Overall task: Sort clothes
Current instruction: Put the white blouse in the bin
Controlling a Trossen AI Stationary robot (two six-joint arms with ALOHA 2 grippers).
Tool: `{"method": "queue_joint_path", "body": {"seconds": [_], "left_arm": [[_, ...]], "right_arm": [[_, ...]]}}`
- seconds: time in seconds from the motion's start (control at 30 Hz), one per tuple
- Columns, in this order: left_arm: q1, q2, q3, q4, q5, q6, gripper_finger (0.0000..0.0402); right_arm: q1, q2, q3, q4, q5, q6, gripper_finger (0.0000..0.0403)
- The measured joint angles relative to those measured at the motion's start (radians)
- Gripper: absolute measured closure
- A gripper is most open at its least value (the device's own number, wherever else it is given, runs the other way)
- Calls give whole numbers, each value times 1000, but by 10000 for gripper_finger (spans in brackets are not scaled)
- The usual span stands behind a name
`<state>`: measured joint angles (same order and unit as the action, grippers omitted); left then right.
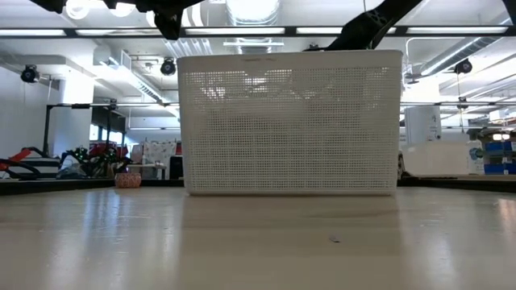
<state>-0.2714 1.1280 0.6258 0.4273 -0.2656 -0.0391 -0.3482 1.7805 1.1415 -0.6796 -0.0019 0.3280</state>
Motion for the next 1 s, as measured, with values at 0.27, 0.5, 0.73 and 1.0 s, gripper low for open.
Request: {"method": "queue_joint_path", "body": {"seconds": [0.27,0.5,0.73,1.0], "left_arm": [[9,-8,0,7,-206,-6,402],[50,-43,0,8,-215,-55,402],[136,-57,0,-11,-212,-61,402],[296,-58,0,-45,-14,-106,402]], "right_arm": [[2,-131,6,-58,36,-43,403],[6,-246,8,-68,72,-60,403],[10,-342,11,-50,200,-105,403],[18,-412,11,112,215,-151,403]]}}
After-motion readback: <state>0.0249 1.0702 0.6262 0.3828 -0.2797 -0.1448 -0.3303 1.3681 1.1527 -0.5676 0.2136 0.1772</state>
